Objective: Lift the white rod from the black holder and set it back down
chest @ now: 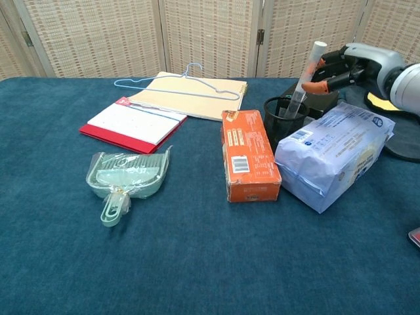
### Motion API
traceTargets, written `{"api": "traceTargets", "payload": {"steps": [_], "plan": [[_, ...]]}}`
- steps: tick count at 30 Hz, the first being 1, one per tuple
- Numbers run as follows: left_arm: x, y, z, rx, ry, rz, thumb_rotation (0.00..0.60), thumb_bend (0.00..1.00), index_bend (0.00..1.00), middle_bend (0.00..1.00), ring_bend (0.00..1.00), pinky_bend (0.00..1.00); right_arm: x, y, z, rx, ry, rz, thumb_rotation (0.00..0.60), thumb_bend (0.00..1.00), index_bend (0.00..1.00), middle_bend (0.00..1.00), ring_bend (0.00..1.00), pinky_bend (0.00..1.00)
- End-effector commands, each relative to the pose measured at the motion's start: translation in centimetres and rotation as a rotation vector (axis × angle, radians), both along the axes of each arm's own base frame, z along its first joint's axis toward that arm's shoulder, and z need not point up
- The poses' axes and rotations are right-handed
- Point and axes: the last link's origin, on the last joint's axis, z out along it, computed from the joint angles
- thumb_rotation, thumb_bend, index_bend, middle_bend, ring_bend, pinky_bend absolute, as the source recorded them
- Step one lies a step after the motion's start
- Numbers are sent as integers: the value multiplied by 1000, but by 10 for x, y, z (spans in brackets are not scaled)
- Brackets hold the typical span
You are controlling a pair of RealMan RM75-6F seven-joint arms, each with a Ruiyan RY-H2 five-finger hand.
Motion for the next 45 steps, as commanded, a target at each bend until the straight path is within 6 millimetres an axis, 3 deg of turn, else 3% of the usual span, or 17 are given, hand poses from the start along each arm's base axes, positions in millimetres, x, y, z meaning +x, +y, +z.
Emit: {"api": "traceTargets", "payload": {"steps": [1, 3, 6, 8, 11, 16, 24, 31, 40, 45], "plan": [[0, 0, 0, 0, -2, 0, 600, 290, 87, 66, 16, 64, -4, 2, -5, 12, 12, 2, 600, 477, 624, 408, 193, 198], [0, 0, 0, 0, -3, -2, 600, 290, 88, 66, 15, 64, -5, 3, -4, 13, 25, 8, 600, 477, 596, 394, 183, 193], [0, 0, -1, -2, -3, -4, 600, 290, 87, 66, 16, 64, -9, 5, -2, 27, 53, 17, 600, 477, 470, 356, 152, 174], [0, 0, -1, 0, -4, -4, 600, 289, 87, 66, 15, 65, -11, 7, 2, 34, 78, 27, 600, 434, 341, 313, 123, 156], [0, 0, -1, 0, -5, -7, 600, 289, 87, 66, 16, 64, -14, 10, 10, 21, 113, 47, 600, 292, 136, 216, 65, 135], [2, 1, 0, 3, -7, -12, 600, 290, 88, 65, 15, 64, -19, 19, 33, -31, 164, 87, 600, 197, 8, 131, 12, 120], [4, 2, 1, 6, -7, -20, 600, 290, 87, 66, 15, 64, -37, 48, 80, -174, 312, 140, 600, 198, 0, 127, 2, 120], [5, 2, 1, 9, -6, -21, 600, 291, 87, 66, 15, 64, -62, 107, 118, -296, 568, 158, 600, 278, 43, 207, 27, 119], [10, 4, 0, 8, -5, -33, 600, 290, 87, 66, 16, 64, -90, 184, 135, -302, 635, 72, 600, 283, 86, 235, 56, 137], [13, 5, -1, 9, -5, -41, 600, 291, 87, 66, 15, 64, -99, 203, 135, -295, 626, 45, 600, 283, 91, 235, 56, 137]]}}
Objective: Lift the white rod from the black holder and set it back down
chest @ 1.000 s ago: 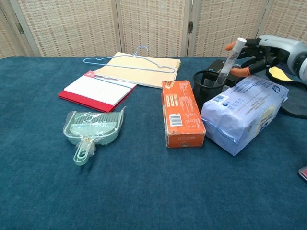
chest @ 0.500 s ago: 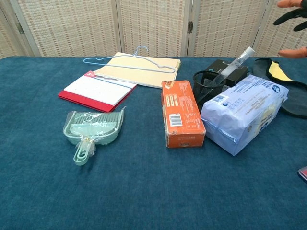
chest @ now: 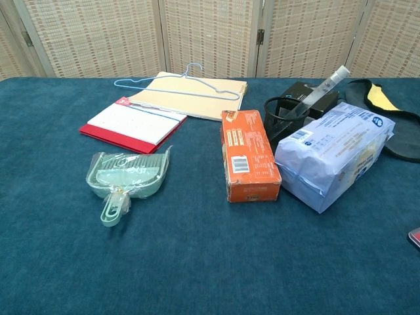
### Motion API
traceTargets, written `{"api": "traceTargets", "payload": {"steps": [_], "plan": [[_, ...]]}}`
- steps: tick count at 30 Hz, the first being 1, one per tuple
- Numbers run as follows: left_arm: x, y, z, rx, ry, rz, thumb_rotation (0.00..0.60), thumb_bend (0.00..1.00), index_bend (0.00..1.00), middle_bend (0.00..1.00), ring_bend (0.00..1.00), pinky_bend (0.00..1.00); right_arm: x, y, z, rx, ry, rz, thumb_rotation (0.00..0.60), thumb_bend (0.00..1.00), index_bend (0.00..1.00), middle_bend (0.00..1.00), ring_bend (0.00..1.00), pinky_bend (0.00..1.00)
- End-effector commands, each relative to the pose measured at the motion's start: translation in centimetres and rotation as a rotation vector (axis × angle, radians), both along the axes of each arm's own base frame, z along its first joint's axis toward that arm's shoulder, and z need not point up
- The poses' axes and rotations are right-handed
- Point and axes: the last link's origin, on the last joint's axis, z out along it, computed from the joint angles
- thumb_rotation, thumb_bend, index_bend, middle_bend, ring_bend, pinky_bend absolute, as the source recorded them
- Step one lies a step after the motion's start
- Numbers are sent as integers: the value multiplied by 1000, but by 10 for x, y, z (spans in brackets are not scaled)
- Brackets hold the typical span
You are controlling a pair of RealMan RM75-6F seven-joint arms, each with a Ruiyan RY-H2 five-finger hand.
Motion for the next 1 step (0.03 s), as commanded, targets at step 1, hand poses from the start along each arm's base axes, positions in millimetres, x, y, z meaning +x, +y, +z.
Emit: {"api": "traceTargets", "payload": {"steps": [1], "plan": [[1, 1, 0, 1, 1, -4, 600, 291, 87, 66, 16, 64, -3, 10, 0, 3, -13, -5, 600, 282, 92, 235, 56, 137]]}}
